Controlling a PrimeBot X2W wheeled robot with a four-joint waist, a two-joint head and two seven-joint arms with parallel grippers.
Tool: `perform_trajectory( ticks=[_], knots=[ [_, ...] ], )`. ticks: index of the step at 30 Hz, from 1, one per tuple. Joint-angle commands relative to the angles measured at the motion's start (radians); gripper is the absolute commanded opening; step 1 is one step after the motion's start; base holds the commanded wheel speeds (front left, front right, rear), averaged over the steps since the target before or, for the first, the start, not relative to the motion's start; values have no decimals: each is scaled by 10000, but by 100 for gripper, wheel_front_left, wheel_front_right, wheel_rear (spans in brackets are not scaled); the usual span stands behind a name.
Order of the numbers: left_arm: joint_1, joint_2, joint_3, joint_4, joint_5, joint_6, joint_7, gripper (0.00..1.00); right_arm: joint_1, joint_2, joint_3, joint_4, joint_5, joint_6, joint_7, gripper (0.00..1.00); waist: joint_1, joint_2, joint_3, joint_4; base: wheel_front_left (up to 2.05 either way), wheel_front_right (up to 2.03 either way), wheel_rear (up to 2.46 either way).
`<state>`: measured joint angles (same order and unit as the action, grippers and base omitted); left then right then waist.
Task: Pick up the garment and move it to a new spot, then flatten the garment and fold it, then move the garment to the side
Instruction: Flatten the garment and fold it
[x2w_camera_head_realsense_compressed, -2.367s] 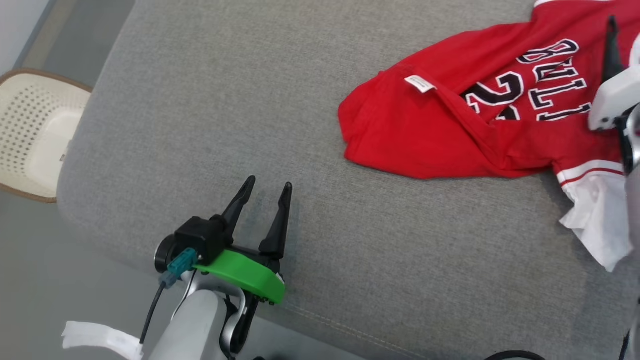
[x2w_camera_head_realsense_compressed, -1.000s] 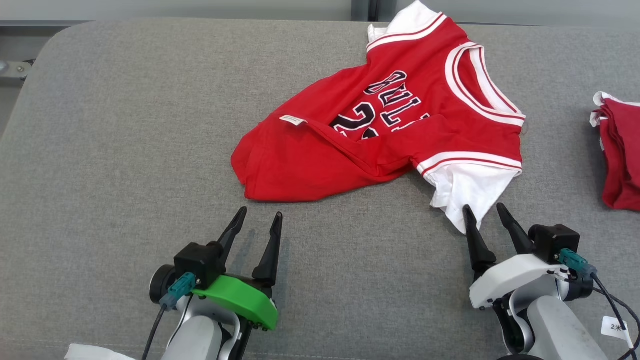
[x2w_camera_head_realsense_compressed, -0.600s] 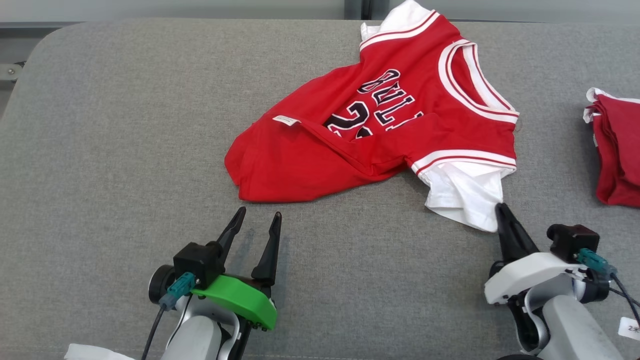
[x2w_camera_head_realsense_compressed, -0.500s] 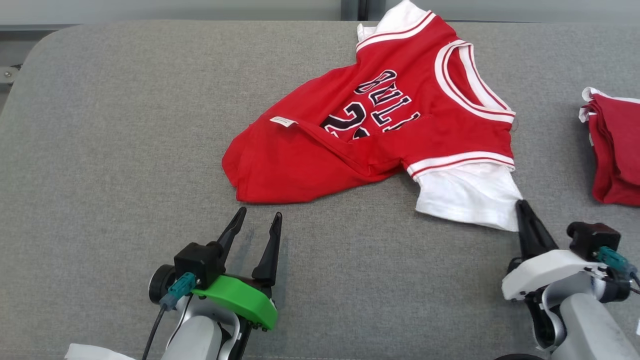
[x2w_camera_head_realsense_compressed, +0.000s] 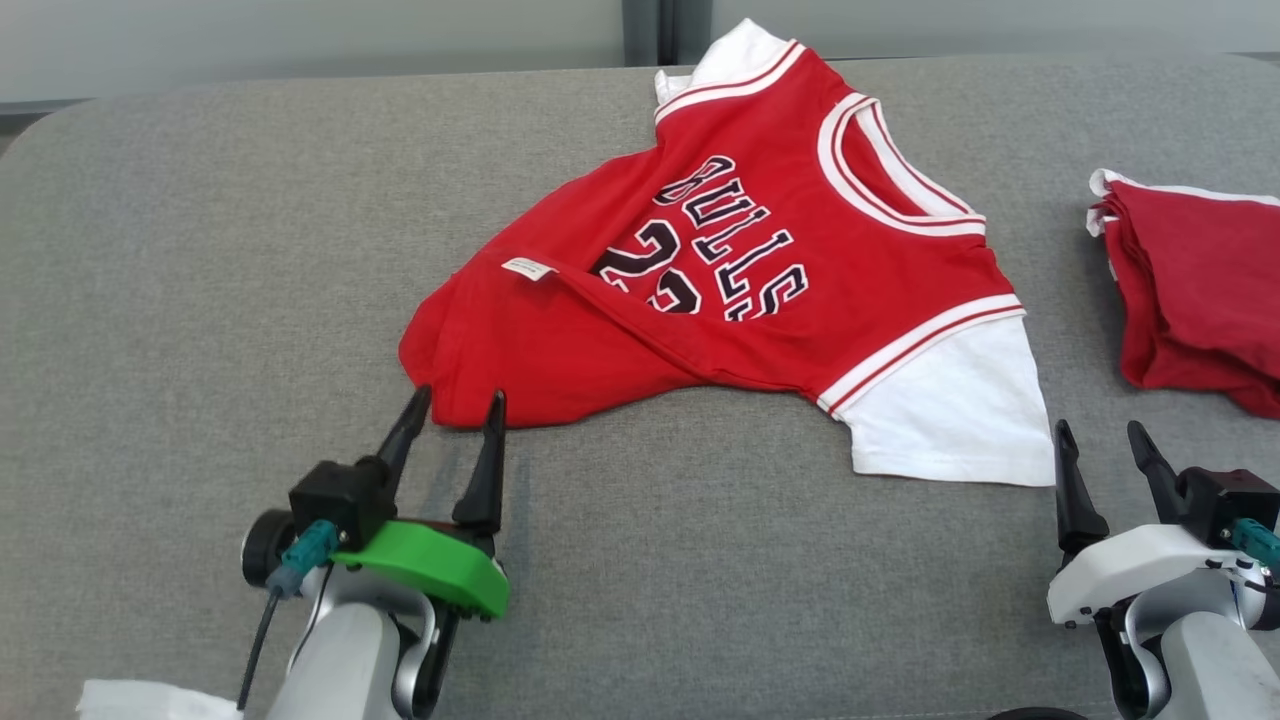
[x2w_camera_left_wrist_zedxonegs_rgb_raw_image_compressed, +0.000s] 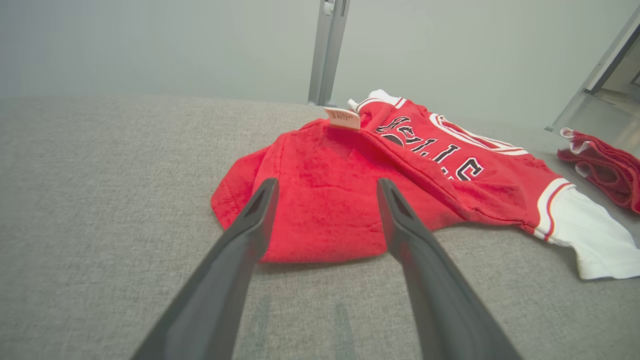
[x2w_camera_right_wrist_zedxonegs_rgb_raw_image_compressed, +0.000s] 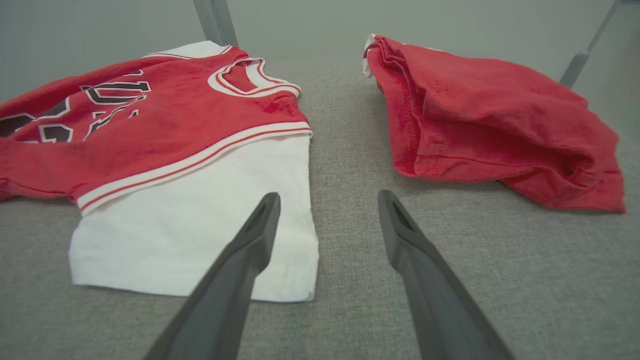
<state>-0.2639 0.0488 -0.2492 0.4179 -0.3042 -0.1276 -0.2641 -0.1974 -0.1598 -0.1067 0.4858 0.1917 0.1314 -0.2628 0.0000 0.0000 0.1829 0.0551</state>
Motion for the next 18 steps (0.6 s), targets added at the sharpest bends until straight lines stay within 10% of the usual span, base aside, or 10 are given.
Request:
perform_trajectory(
  ticks=[1, 18],
  knots=[
    [-378, 35, 142, -4, 163, 5, 3, 100, 37, 5, 20, -116, -56, -16, -21, 100, 0, 0, 92, -225, 0, 0, 0],
    [-3642, 192, 290, 2927, 764, -41, 5, 100, -535, 330, 565, -471, -101, -16, -22, 100, 0, 0, 1013, -1187, 0, 0, 0]
  ],
)
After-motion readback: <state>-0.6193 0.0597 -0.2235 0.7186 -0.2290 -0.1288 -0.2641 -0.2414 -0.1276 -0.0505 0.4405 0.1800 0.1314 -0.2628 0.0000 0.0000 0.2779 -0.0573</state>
